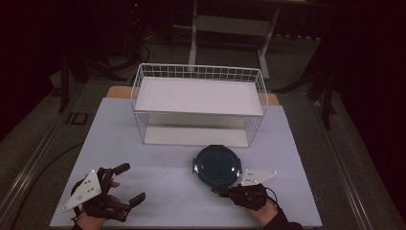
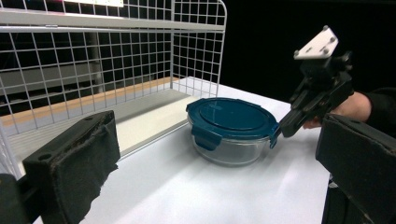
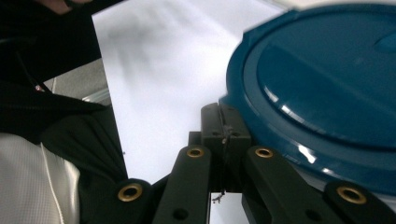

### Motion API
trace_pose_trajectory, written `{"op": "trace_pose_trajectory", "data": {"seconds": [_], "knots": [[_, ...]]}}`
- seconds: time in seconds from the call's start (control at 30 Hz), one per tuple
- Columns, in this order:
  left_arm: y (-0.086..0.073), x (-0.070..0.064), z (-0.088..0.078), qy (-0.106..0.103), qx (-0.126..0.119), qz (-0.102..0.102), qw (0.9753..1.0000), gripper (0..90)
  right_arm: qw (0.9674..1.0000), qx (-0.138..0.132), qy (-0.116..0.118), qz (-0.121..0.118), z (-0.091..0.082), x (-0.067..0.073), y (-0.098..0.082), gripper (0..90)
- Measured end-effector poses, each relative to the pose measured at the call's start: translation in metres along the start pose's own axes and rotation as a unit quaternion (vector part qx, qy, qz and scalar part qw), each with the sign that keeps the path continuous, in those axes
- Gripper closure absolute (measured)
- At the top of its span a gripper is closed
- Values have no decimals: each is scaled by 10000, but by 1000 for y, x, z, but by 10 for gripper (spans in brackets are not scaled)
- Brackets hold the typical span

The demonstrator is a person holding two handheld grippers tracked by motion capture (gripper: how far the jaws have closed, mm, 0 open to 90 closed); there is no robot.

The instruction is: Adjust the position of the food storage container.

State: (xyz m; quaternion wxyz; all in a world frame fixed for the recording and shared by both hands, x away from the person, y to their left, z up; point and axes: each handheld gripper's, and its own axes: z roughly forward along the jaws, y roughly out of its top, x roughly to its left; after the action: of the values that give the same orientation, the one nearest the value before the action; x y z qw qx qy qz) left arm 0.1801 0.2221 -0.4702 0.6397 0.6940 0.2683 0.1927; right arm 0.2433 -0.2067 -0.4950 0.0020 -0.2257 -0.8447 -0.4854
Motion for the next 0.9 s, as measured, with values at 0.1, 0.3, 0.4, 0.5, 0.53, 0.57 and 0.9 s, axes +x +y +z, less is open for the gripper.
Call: {"op": "trace_pose_trajectory", "data": {"seconds": [0.1,0.3,0.4,0.5,0.53,0.57,0.9], "knots": [[0,0,0,7,6,-7,10000,0,9998,-127,-153,-82,-11,-2,5,900],[0,0,0,4,17,4,10000,0,9972,-215,-716,87,-34,-26,3,900],[0,0,-1,16,15,-5,10000,0,9942,-197,-1043,182,-43,-41,0,900],[0,0,-1,17,11,3,10000,0,9913,-132,-1284,275,-45,-54,-5,900],[0,0,-1,23,18,14,10000,0,9907,-127,-1320,308,-45,-58,-7,900],[0,0,0,22,17,19,10000,0,9899,-107,-1368,346,-44,-61,-8,900],[0,0,0,10,33,12,10000,0,9892,-141,-1340,576,-37,-74,-10,900]]}}
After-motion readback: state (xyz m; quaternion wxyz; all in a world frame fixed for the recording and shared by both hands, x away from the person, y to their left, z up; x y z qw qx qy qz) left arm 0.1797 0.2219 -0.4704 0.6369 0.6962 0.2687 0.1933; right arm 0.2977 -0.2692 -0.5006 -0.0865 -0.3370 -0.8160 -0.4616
